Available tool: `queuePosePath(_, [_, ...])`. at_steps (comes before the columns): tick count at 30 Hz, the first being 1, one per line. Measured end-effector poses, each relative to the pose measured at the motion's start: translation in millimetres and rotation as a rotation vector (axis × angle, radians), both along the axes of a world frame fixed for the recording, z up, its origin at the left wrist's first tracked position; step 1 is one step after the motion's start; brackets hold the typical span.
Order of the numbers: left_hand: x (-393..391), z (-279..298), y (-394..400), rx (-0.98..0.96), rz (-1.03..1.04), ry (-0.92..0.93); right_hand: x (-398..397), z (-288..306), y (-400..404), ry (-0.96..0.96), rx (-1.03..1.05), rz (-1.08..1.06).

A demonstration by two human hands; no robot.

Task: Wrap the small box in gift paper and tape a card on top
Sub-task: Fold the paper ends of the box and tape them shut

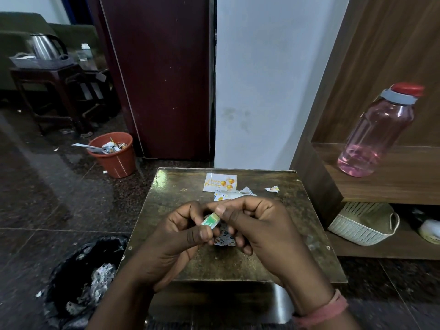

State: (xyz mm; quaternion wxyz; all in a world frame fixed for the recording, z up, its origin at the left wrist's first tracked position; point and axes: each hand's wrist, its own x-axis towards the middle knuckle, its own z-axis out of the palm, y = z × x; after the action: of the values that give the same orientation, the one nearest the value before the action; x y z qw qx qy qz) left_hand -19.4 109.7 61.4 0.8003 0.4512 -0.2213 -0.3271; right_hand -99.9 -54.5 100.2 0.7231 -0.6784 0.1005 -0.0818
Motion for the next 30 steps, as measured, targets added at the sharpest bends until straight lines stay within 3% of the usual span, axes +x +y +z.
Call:
queuePosePath(7, [0.2,3.3,-9.3,-0.023,0.164,-0.073,3.9,-0.6,9.1,-0.038,0.276,-0.108])
queuePosePath(12, [-3.4,3.2,-14.4,-0.041,0.289,-0.104,7.6,-3.0,17.2,0.041,0.463,-0.106])
queuePosePath(21, [-5.7,3.6,-21.4,-0.107,0.309,-0.109,3.0,-5.1,2.4,0.092,0.494,0.056])
queuePosePath(26, [-7.9,3.2,-25.0,-0.018,0.45,-0.3,5.0,-9.8,2.7,-0.062,0.453,0.041])
queuePosePath(30, [-9.9,-3.8,-31.7,0.043,0.493,-0.438,6.0,-11.1,-4.8,-0.06,0.418,0.004])
